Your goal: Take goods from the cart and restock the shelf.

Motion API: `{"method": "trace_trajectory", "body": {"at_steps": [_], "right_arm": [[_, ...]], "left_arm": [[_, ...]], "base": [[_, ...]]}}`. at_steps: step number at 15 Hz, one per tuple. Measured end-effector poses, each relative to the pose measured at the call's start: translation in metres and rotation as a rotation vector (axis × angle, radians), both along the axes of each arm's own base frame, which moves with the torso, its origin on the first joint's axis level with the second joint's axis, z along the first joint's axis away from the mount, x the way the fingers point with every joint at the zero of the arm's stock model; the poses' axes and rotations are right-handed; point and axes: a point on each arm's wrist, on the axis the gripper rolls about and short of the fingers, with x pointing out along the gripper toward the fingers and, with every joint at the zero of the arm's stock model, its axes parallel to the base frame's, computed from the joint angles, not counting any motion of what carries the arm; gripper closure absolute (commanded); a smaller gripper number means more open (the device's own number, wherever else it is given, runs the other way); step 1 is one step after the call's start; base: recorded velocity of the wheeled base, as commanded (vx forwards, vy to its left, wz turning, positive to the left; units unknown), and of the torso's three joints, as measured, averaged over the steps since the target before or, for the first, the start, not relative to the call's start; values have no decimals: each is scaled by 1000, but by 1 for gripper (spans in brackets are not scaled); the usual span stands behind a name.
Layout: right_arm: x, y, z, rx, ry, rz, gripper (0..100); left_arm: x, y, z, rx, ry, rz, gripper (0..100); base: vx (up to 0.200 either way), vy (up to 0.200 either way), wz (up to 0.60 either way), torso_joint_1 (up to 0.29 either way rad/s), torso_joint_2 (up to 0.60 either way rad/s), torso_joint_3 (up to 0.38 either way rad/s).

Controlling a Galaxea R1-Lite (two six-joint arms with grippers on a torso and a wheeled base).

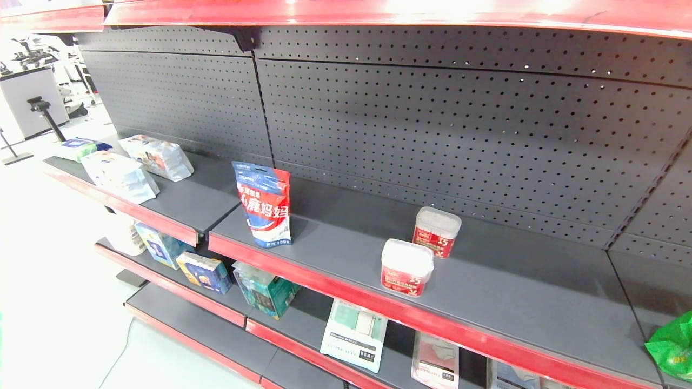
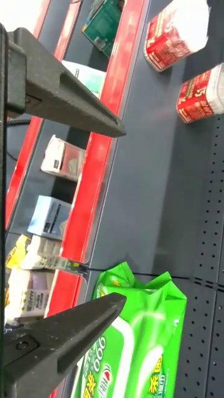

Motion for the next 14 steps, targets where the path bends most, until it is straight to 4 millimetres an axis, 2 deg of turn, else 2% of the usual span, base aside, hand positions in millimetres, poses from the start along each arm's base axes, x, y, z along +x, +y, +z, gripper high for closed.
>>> {"method": "trace_trajectory", "body": {"at_steps": [10, 14], "right_arm": [[0, 0, 0, 1, 1, 0, 0], [0, 0, 0, 2, 2, 0, 0]], "left_arm": [[0, 0, 0, 1, -1, 0, 0], [0, 0, 0, 0, 2, -2, 0]], "base": [[0, 0, -600, 5, 1, 1], [0, 0, 0, 0, 0, 0]]}}
